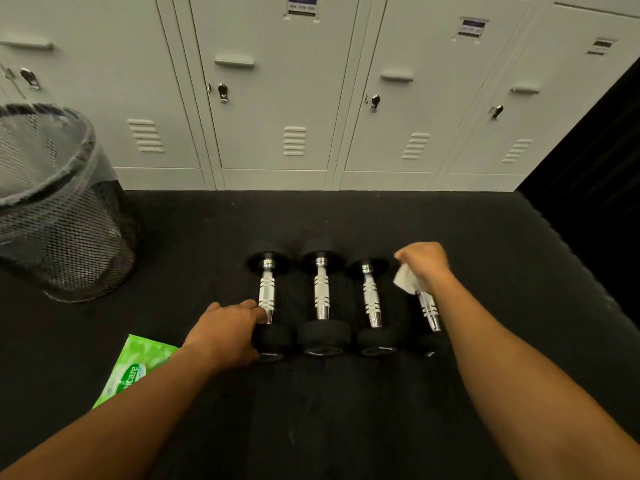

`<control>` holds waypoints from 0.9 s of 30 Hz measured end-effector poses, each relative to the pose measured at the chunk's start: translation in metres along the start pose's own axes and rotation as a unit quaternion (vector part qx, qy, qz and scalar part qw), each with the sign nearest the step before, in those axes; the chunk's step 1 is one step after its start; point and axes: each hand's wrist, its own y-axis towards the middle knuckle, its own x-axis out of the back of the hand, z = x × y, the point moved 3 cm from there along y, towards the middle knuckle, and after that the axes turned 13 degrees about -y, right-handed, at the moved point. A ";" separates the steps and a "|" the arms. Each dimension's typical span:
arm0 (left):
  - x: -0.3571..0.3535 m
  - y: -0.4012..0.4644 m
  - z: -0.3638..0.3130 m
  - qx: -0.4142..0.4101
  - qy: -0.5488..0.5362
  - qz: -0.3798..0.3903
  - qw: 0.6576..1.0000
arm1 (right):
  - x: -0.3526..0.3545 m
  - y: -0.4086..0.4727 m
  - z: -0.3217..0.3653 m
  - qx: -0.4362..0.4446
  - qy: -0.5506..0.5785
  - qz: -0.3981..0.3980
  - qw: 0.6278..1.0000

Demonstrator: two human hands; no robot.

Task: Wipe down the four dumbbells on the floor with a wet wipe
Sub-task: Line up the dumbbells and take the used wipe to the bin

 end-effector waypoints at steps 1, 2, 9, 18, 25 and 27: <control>0.000 0.000 0.000 0.004 0.000 0.002 1.000 | 0.008 0.006 -0.015 -0.005 -0.027 -0.015 1.000; 0.001 0.000 0.000 0.007 0.000 0.005 1.000 | 0.014 0.009 -0.028 -0.016 -0.057 -0.021 0.998; 0.001 0.005 0.000 0.014 0.003 0.021 1.000 | -0.001 0.013 -0.084 -0.071 -0.156 0.009 0.985; -0.003 0.007 0.003 0.018 -0.006 0.018 1.000 | -0.025 0.020 -0.087 -0.045 -0.182 0.018 0.982; -0.004 0.008 0.004 0.020 -0.005 0.027 0.999 | -0.029 0.023 -0.083 -0.028 -0.187 0.039 0.981; -0.004 0.007 0.003 0.022 -0.001 0.028 0.999 | -0.031 0.024 -0.081 -0.025 -0.185 0.043 0.981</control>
